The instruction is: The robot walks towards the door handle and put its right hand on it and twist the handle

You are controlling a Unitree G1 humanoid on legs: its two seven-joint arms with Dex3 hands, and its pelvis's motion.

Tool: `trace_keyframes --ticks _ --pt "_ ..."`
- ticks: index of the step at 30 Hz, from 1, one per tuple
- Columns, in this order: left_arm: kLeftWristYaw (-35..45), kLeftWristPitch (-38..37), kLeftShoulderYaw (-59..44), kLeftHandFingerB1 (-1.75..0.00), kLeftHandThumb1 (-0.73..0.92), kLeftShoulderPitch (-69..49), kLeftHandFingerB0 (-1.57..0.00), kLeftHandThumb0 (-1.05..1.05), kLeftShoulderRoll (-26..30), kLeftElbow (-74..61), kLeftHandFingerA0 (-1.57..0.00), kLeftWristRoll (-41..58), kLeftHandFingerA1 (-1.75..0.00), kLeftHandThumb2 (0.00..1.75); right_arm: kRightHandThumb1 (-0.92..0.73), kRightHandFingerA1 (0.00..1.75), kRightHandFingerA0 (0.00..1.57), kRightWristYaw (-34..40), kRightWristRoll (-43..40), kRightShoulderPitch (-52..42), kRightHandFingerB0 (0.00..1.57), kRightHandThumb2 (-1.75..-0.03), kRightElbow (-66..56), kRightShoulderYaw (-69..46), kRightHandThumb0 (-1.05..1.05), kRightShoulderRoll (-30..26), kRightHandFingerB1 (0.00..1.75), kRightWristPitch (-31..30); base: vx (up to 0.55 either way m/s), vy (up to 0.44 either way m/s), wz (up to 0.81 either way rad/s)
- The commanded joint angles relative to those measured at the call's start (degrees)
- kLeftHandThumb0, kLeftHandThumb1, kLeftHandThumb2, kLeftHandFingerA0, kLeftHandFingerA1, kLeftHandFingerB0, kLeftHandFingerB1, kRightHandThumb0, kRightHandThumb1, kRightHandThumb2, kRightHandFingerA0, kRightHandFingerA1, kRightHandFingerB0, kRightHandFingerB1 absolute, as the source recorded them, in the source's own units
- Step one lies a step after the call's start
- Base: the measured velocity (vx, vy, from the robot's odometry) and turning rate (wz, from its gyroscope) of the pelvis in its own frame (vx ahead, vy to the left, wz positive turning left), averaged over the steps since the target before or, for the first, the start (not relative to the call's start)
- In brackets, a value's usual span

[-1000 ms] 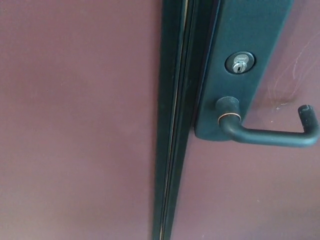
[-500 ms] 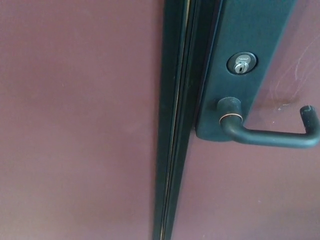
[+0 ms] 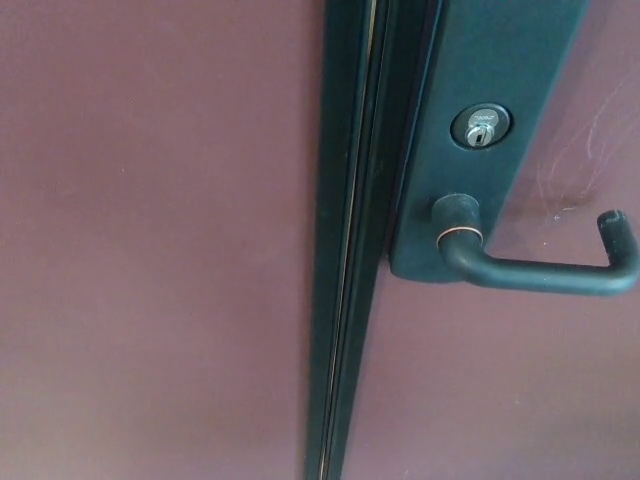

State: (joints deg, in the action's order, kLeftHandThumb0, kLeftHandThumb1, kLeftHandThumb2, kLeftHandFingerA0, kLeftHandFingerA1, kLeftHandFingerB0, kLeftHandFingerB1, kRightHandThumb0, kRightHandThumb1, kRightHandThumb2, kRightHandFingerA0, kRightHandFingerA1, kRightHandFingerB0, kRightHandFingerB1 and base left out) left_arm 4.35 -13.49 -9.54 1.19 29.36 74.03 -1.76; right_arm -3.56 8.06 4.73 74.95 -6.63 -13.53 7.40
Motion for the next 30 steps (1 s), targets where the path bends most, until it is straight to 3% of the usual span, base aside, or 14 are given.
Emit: trace_keyframes --ticks 1,23,30 --pt "0.7 -0.2 0.3 -0.45 0.57 -0.1 -0.59 -0.21 -0.3 -0.1 -0.75 -0.3 -0.54 0.57 -0.7 0.43 0.59 -0.3 -0.9 -0.1 0.46 -0.61 0.4 -0.2 -0.24 -0.4 0.37 -0.7 0.0 0.0 0.0" --pt "1.2 -0.9 0.1 -0.45 0.57 -0.1 -0.6 -0.22 -0.1 -0.3 -0.74 -0.3 -0.53 0.57 -0.69 0.42 0.59 0.1 -0.4 0.1 0.46 -0.61 0.2 1.8 -0.24 -0.7 0.38 -0.7 0.0 -0.005 0.02" --pt "0.9 -0.5 0.0 -0.46 0.57 0.8 -0.6 -0.22 -0.2 0.5 -0.74 -0.3 -0.53 0.57 -0.69 0.43 0.59 -0.3 -0.5 0.3 0.45 -0.6 0.5 1.6 -0.23 -0.7 0.37 -0.6 -0.02 -0.273 0.1"
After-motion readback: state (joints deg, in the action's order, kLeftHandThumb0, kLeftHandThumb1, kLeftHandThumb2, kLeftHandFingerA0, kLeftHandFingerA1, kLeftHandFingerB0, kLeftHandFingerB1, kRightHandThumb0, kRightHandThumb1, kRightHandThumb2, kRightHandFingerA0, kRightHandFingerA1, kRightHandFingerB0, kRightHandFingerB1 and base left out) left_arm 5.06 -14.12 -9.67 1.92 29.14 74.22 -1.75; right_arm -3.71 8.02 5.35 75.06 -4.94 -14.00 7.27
